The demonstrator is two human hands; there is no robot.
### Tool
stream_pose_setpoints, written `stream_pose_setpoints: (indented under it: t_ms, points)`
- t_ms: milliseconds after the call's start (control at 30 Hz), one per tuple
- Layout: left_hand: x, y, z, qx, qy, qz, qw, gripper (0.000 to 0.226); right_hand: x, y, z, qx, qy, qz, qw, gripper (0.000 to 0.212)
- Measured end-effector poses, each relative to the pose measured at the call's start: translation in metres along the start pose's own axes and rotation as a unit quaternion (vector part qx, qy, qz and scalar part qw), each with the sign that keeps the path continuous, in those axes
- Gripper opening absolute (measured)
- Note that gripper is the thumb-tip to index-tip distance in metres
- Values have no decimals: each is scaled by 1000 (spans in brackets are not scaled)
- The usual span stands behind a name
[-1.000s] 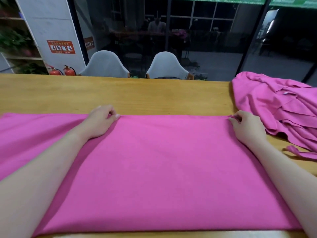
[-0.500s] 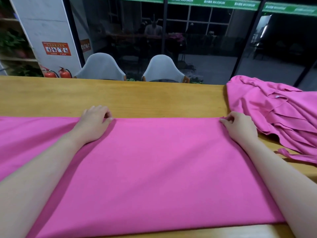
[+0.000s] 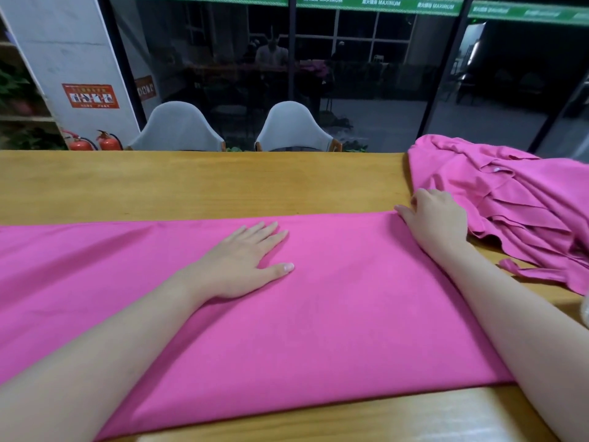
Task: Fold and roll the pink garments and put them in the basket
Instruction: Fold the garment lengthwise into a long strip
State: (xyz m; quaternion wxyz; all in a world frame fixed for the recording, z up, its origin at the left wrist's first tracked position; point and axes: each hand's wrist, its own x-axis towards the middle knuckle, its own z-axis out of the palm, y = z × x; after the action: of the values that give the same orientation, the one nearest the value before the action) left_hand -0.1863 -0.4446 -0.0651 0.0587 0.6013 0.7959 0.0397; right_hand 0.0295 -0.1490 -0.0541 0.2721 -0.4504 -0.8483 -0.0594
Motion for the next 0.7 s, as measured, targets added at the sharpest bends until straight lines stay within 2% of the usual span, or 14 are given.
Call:
stream_pose_setpoints:
  t_ms: [67,100,200,267,333,400,500,633,700]
  points:
    - [2,-2,0,5,-7,-2,1000,89,-10,-31,-13,-22,4,-74,997,38]
    - [3,-4,-1,0,-4,-4,1000,94,-21,-54,-19,1,-18,-125,992,38]
    - [4,-9,-1,-17,10,-8,1000,107,-69,-121,-22,131,-169,-248,945,48]
    - [6,-16,2,-18,20,-15,1000,117,-90,-140,-15,136,-257,-293,911,58]
    - [5,-27,3,-13,23,-40,999,126,-82,-125,-10,116,-303,-279,904,67]
    - [2,-39,2,-11,23,-75,997,129,-57,-88,-2,86,-320,-228,916,79]
    - [-2,-48,0,1,20,-102,995,130,-28,-28,0,51,-309,-133,940,111]
    - [-2,-46,-1,12,6,-96,995,120,-17,-7,12,2,-288,-147,946,111]
    - [-5,-42,-7,27,17,-95,995,106,-18,-12,8,-46,-263,-158,951,96]
